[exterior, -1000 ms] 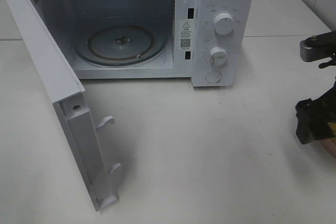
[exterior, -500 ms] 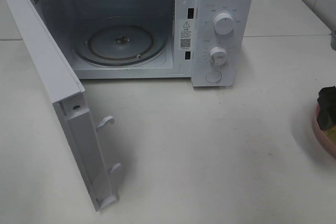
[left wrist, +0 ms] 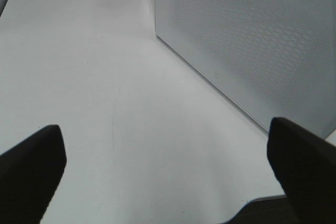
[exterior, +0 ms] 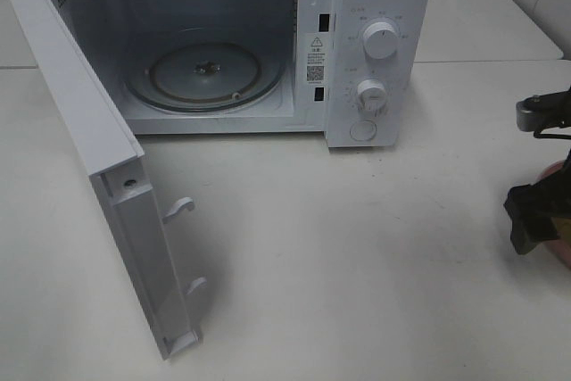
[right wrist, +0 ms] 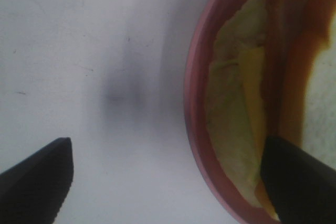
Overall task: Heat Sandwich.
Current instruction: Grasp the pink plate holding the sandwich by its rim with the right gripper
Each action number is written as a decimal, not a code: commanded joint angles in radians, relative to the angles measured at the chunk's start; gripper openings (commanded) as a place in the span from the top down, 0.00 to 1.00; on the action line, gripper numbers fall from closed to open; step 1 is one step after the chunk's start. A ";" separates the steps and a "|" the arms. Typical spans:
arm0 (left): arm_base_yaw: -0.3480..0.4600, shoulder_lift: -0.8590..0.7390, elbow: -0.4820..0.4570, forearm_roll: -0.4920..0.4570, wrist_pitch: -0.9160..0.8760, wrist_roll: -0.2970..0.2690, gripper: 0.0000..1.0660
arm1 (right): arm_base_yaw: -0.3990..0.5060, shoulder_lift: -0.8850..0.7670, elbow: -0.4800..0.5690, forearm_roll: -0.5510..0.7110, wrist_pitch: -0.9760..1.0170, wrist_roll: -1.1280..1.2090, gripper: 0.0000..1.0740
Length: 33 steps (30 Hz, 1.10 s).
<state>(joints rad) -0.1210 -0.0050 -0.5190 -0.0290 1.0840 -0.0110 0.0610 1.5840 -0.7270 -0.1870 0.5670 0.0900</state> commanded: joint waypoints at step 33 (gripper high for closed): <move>0.002 -0.023 0.002 -0.004 -0.014 -0.006 0.06 | -0.015 0.207 -0.050 -0.079 -0.069 0.035 0.62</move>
<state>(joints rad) -0.1210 -0.0050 -0.5190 -0.0290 1.0840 -0.0110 0.0510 1.7900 -0.7750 -0.2640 0.4880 0.1300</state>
